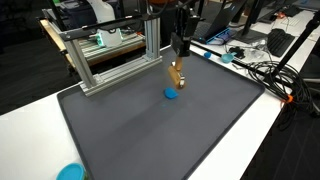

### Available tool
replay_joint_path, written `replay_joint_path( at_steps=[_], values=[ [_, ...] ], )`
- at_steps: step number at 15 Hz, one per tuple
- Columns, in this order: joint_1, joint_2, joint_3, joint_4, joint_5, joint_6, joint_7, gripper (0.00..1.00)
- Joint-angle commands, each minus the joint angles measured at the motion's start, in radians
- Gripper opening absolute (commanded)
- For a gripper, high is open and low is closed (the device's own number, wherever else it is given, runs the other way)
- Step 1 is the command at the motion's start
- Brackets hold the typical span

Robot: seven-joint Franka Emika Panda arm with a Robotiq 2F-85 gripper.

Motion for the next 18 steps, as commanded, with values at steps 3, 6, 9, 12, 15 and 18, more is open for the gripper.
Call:
replay_joint_path(
  at_steps=[3,6,9,12,15,18],
  values=[
    [-0.068,-0.006,0.028,-0.015,0.141,-0.011,-0.385,0.22],
    [-0.045,0.008,0.003,-0.010,0.121,-0.011,-0.348,0.47],
    [-0.042,0.015,0.003,-0.008,0.119,-0.012,-0.341,0.47],
    [-0.018,-0.007,-0.015,-0.078,-0.022,0.078,-0.329,0.22],
    [-0.044,-0.009,0.002,-0.129,0.003,0.111,-0.415,0.22],
    [-0.075,-0.017,0.033,-0.177,0.096,0.174,-0.595,0.22]
  ],
)
